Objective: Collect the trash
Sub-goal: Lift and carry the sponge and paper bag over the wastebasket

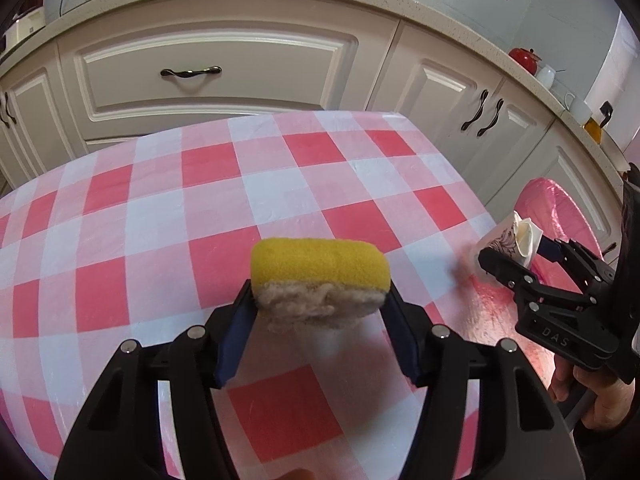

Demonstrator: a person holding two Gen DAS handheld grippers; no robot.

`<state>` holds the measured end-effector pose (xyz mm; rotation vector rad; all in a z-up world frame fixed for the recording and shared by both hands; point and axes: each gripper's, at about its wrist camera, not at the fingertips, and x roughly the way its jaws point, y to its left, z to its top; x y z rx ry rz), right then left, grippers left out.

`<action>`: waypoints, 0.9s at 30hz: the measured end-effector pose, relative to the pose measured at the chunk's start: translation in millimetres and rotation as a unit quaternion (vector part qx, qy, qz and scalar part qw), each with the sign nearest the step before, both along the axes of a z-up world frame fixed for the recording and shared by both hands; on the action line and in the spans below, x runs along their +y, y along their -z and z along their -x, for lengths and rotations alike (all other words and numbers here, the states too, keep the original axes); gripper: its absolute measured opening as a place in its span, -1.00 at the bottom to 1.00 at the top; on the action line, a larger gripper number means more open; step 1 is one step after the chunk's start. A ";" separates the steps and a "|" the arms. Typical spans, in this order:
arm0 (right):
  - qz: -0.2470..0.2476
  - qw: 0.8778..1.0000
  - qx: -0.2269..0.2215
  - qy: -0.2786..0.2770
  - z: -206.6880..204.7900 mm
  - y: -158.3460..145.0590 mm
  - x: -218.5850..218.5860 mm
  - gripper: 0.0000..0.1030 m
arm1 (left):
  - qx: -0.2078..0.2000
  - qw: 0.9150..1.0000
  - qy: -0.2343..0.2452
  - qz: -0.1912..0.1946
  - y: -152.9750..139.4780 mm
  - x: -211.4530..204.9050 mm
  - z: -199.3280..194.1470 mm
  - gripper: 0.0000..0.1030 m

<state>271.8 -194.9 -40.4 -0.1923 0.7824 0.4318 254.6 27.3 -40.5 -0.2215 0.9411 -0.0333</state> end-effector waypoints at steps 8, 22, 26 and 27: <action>-0.019 1.000 -0.013 0.011 23.0 -30.5 -24.9 0.33 | -0.022 1.000 0.004 -0.005 -25.1 -15.7 16.3 0.16; -0.029 0.998 -0.037 0.050 38.1 -68.3 -87.8 0.33 | -0.044 0.998 0.037 -0.011 -53.5 -63.2 20.3 0.16; -0.032 0.997 -0.042 0.059 38.4 -73.8 -103.3 0.33 | -0.050 0.997 0.051 -0.012 -60.5 -78.9 17.2 0.16; -0.033 0.996 -0.043 0.064 37.9 -75.5 -108.4 0.33 | -0.051 0.997 0.054 -0.013 -61.7 -82.3 16.1 0.16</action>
